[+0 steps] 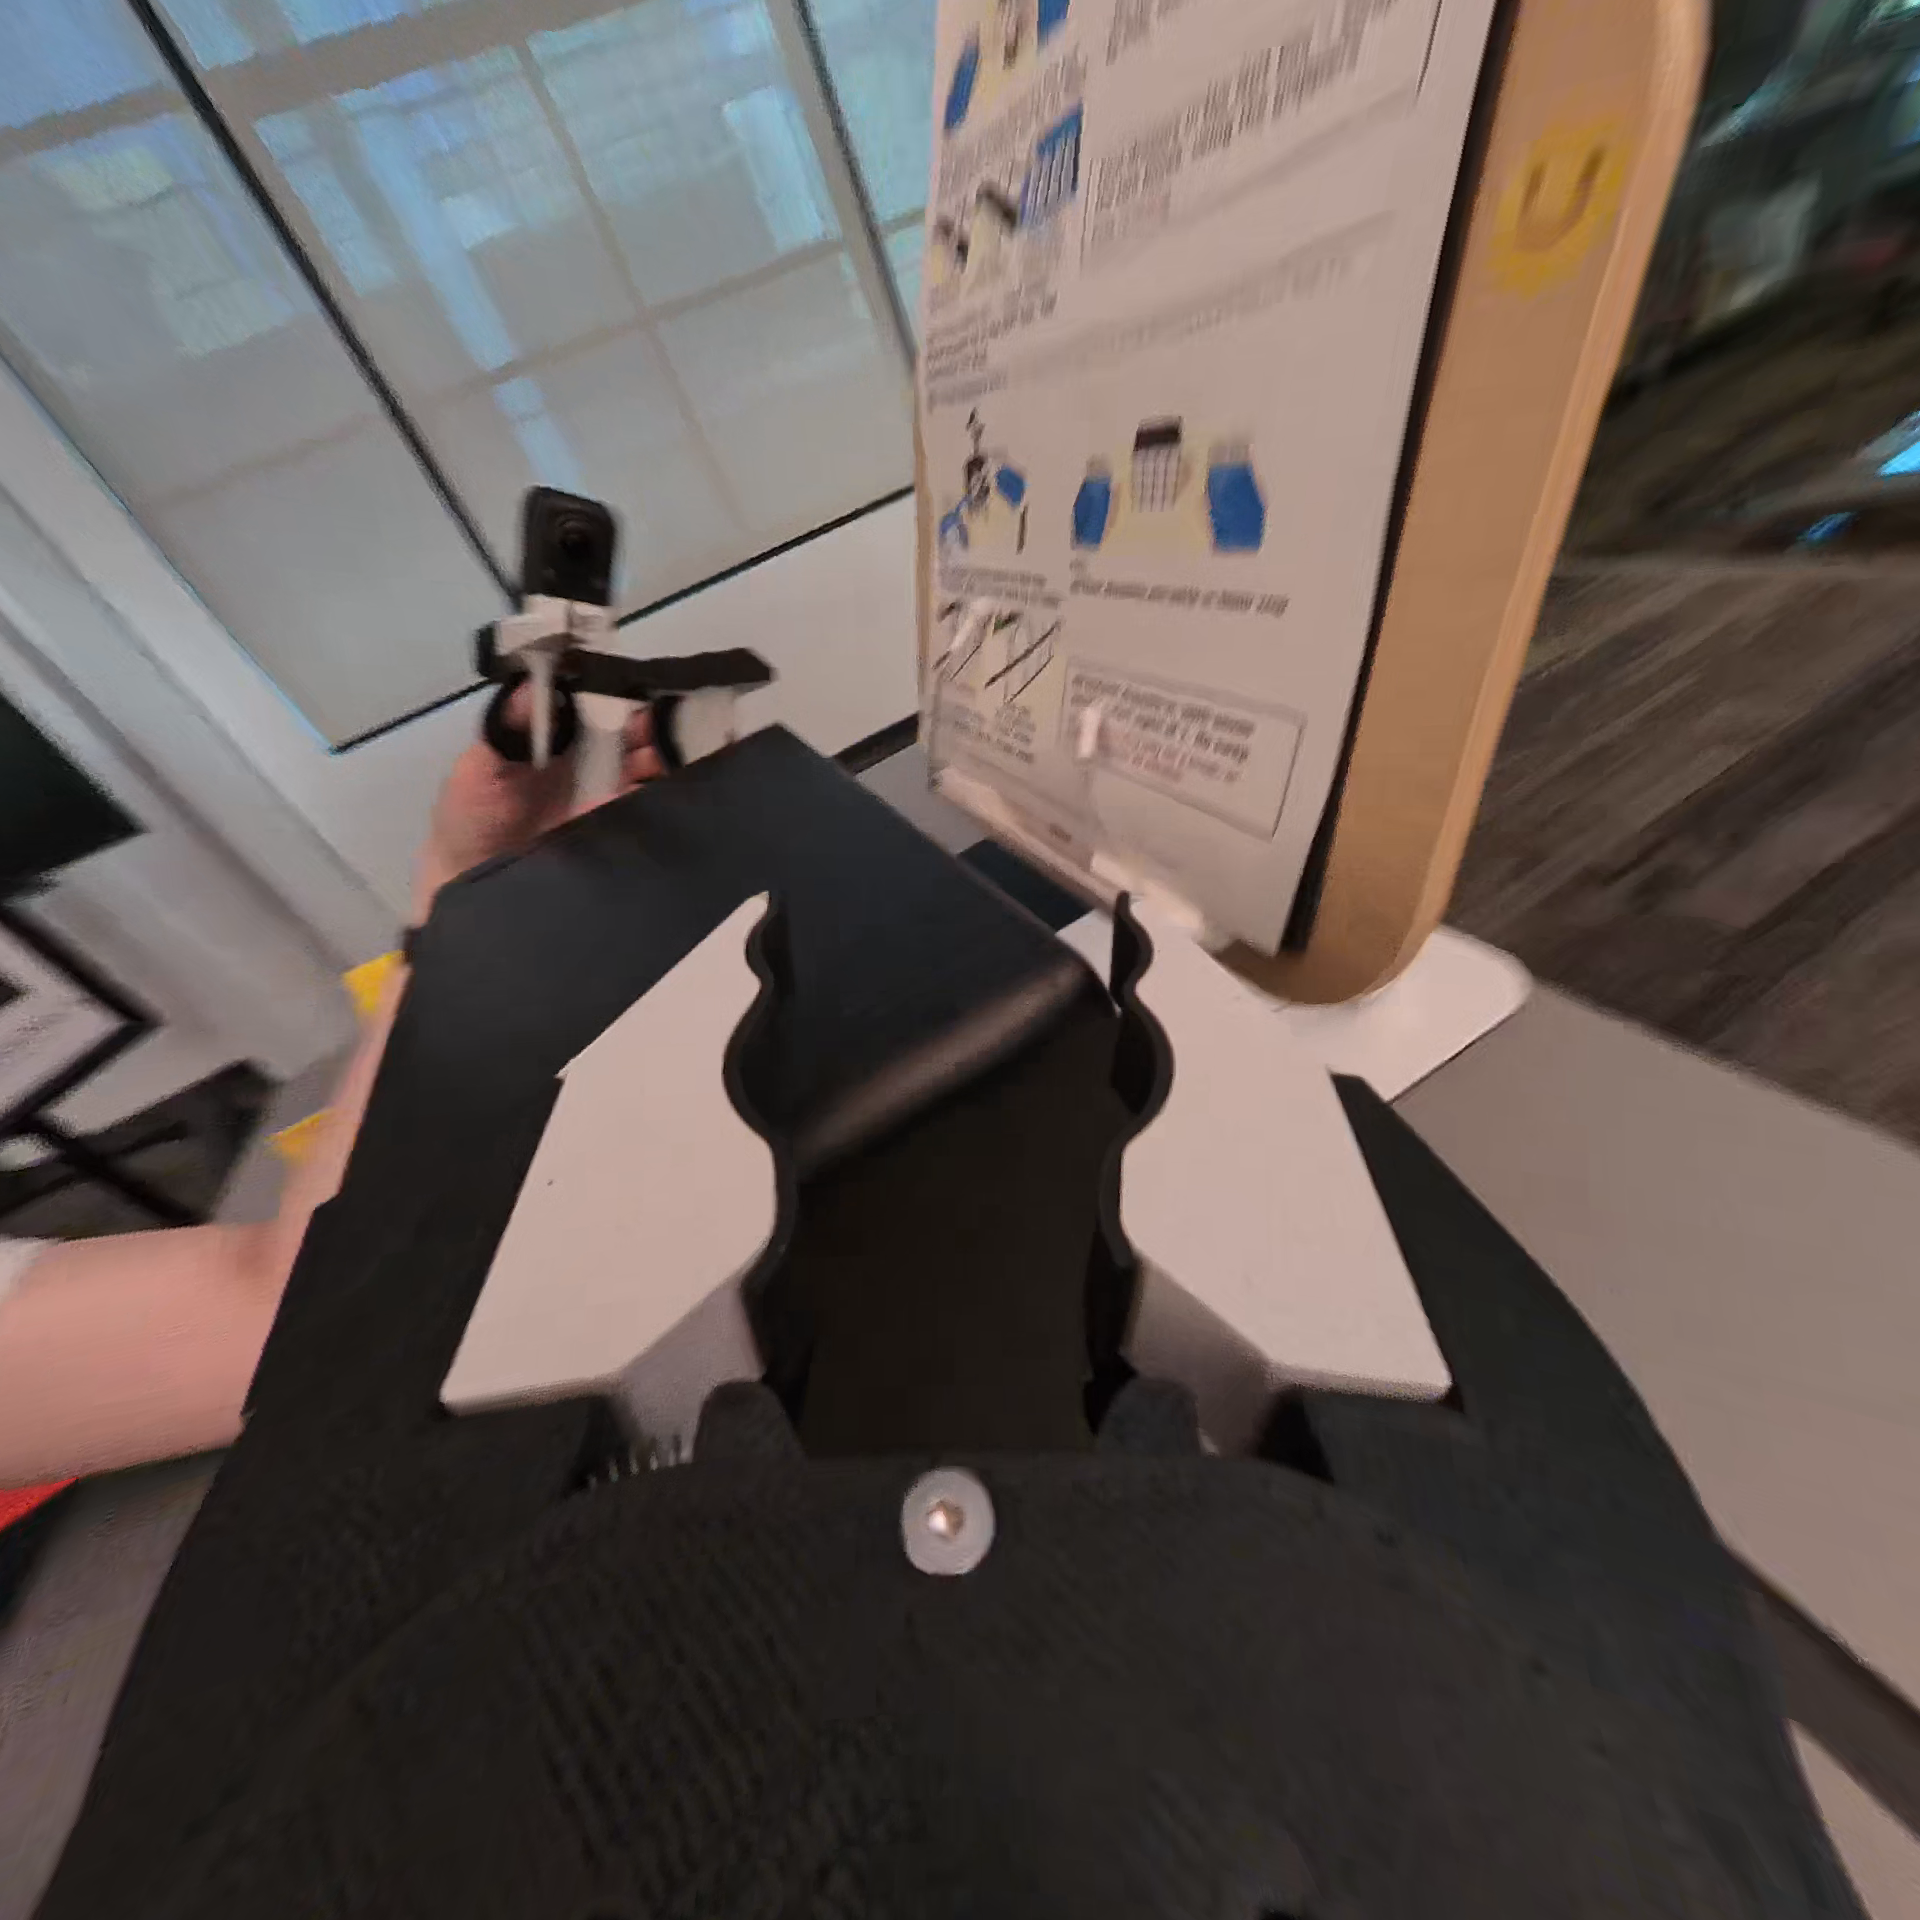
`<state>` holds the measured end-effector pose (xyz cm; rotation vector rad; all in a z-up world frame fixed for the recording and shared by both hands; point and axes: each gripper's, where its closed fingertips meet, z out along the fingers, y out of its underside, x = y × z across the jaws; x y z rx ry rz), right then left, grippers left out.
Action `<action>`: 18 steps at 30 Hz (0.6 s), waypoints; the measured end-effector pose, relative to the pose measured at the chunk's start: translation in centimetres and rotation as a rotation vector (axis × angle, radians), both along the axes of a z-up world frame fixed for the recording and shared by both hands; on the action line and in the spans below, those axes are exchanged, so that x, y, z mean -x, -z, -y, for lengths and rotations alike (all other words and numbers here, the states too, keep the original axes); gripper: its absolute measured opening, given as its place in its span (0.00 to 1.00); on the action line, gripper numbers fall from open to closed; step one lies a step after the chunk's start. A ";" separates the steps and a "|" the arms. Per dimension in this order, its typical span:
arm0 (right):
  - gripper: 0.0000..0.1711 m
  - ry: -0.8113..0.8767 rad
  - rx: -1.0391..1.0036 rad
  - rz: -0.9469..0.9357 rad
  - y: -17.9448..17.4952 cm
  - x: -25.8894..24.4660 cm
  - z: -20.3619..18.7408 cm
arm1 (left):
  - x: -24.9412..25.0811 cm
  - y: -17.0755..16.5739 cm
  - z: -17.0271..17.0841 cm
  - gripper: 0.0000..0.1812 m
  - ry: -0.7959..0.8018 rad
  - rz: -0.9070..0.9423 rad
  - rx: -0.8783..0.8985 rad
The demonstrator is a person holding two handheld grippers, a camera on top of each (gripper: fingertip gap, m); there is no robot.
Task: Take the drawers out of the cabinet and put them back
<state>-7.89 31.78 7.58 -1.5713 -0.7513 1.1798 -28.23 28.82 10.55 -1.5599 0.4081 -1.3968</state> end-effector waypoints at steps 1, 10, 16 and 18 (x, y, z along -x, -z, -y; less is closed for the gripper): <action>0.35 0.063 -0.061 0.010 -0.9 -0.5 -0.1 | 0.3 -0.7 0.4 0.41 -0.054 -0.037 -0.031; 0.17 0.320 -0.519 0.129 -9.5 -2.1 9.6 | -0.8 -4.7 9.7 0.00 -0.283 -0.365 -0.324; 0.00 0.388 -0.772 0.220 -10.9 0.5 16.7 | -3.2 -2.8 12.1 0.00 -0.238 -0.460 -0.327; 0.00 0.406 -0.820 0.243 -10.1 1.8 18.0 | -3.5 -2.7 12.8 0.00 -0.266 -0.486 -0.354</action>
